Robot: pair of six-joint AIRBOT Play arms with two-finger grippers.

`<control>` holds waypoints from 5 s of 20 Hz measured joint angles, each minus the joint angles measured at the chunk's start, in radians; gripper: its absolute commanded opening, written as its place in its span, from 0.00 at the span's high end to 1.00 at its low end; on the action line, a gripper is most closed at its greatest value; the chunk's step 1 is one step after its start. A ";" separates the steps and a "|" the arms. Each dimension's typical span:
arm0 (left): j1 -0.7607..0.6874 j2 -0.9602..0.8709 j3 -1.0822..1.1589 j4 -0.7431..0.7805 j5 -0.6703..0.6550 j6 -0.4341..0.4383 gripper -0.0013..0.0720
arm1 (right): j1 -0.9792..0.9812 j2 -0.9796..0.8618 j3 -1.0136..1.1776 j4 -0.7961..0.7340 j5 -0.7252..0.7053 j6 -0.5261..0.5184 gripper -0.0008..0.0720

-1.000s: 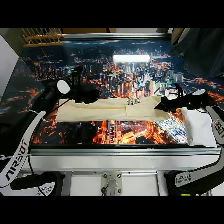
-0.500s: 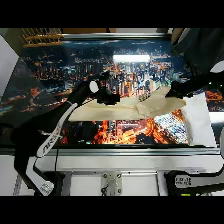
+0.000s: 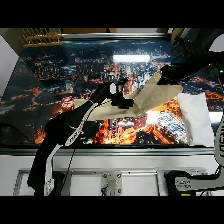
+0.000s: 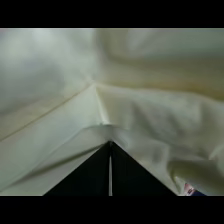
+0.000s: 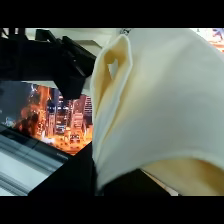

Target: Fold the clothes and pants, and hang the long-sleeved shirts on hangers.

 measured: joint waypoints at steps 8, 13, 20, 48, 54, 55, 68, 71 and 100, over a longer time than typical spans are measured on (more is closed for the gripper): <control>0.003 -0.024 0.048 0.001 -0.045 0.003 0.98 | 0.070 0.000 0.040 0.023 -0.009 0.029 0.98; 0.065 0.065 0.052 0.005 -0.057 0.019 0.98 | 0.100 0.000 0.042 0.086 -0.045 0.055 0.98; 0.239 0.229 0.052 0.010 -0.089 0.049 0.98 | 0.234 -0.021 0.042 0.125 -0.158 0.084 0.98; 0.634 0.833 -0.442 0.054 -0.083 0.095 0.98 | 0.351 -0.172 -0.273 0.142 -0.616 -0.187 0.00; 0.517 0.883 -0.617 0.061 -0.021 0.112 0.98 | 0.144 -0.175 -0.520 0.148 -0.594 -0.148 0.00; 0.505 0.885 -0.628 0.061 -0.015 0.112 0.98 | 0.138 -0.198 -0.532 0.192 -0.593 -0.171 0.00; 0.475 0.891 -0.655 0.058 0.000 0.113 0.98 | 0.307 -0.311 -0.520 0.583 -0.762 -0.452 0.98; 0.475 0.890 -0.655 0.058 -0.005 0.113 0.98 | 0.221 -0.223 -0.459 0.447 -0.735 -0.424 0.98; 0.475 0.890 -0.655 0.052 -0.034 0.112 0.98 | -0.604 0.459 -0.700 -0.396 -0.287 0.096 0.96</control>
